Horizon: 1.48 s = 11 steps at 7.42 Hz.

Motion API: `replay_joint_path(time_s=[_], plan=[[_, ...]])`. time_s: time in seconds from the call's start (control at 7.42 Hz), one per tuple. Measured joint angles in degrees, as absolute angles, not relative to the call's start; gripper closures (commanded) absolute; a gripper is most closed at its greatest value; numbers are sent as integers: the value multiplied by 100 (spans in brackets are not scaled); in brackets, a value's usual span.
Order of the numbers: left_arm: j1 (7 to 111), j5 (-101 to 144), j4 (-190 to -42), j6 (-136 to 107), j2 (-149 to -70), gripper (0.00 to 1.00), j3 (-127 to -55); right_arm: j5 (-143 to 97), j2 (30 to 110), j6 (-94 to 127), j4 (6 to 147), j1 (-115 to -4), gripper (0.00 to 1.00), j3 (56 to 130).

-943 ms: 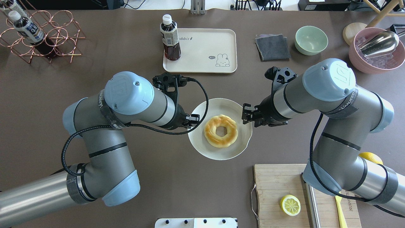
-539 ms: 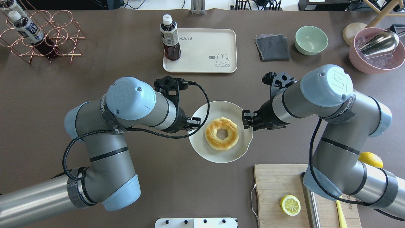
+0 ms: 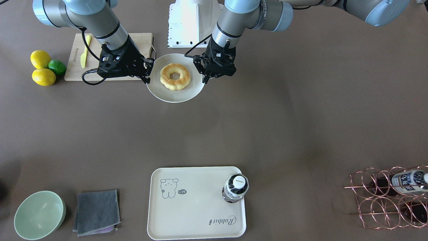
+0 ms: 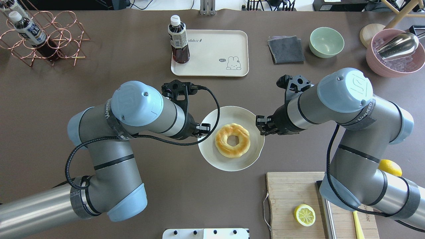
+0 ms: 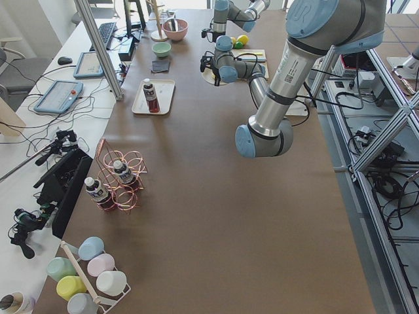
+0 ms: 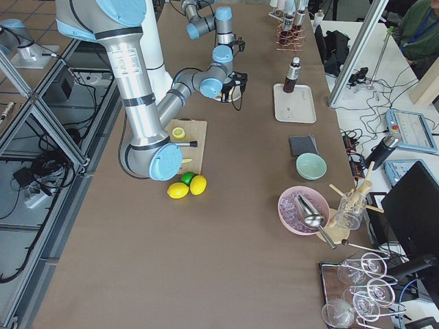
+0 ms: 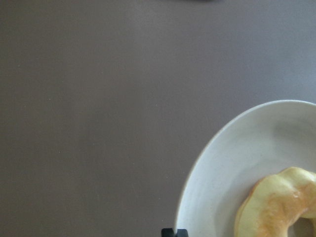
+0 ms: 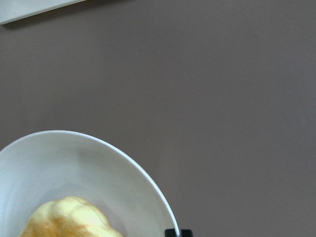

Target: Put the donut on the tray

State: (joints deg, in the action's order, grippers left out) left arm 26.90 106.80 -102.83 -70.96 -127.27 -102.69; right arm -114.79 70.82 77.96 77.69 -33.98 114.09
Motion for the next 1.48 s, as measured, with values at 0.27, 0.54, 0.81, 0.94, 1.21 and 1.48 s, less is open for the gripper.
replay_joint_path(time_s=[0.27,0.54,0.81,0.94,1.21,1.48], plan=[[2690,10706,-10283,-7061,-12714,1,-10334,-11426,7079,7811,7766,-3398,100,11413],[2695,10732,-10277,-7036,-12664,1,-10473,-11414,7070,7813,7761,-3400,100,11416],[2886,11064,-10268,-6973,-12599,1,-10637,-11409,7069,7823,7761,-3401,100,11416],[3187,11453,-10270,-6906,-12567,1,-10688,-11408,7055,7890,7761,-3406,100,11405],[3818,12215,-10271,-6144,-12060,1,-11022,-11377,6978,8390,7768,-3554,100,11295],[4495,12835,-10287,-5339,-11465,1,-11227,-11351,6600,9003,7774,-3980,100,10759]])
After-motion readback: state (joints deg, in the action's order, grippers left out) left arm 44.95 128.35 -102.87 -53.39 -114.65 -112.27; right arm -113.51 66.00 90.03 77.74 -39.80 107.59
